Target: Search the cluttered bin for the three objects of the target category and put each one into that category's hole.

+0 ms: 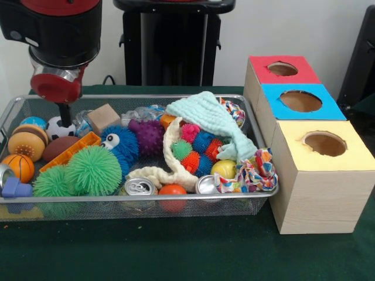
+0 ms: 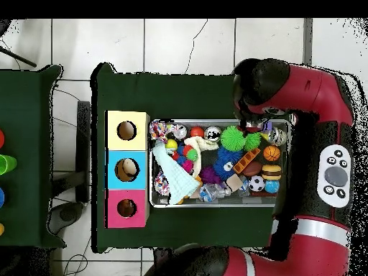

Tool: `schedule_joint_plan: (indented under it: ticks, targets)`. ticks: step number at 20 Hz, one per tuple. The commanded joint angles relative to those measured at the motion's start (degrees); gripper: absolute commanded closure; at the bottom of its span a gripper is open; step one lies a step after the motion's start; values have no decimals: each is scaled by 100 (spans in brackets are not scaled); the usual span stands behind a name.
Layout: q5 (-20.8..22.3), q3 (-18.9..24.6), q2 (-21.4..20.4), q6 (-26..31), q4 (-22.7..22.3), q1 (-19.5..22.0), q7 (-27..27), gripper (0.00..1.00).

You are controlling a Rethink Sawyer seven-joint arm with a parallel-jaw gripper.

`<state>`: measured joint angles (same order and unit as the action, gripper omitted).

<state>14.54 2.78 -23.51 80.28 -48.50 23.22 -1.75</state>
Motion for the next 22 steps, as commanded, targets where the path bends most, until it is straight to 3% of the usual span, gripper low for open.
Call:
schedule_joint_plan:
  ticks: [1, 10, 22]
  targets:
    - [-179, 779, -41, 591, -154, 505, -789, 0]
    - [243, 1045, 365, 796, 487, 580, -1108, 0]
    - [418, 1032, 44, 285, 17, 507, -1107, 0]
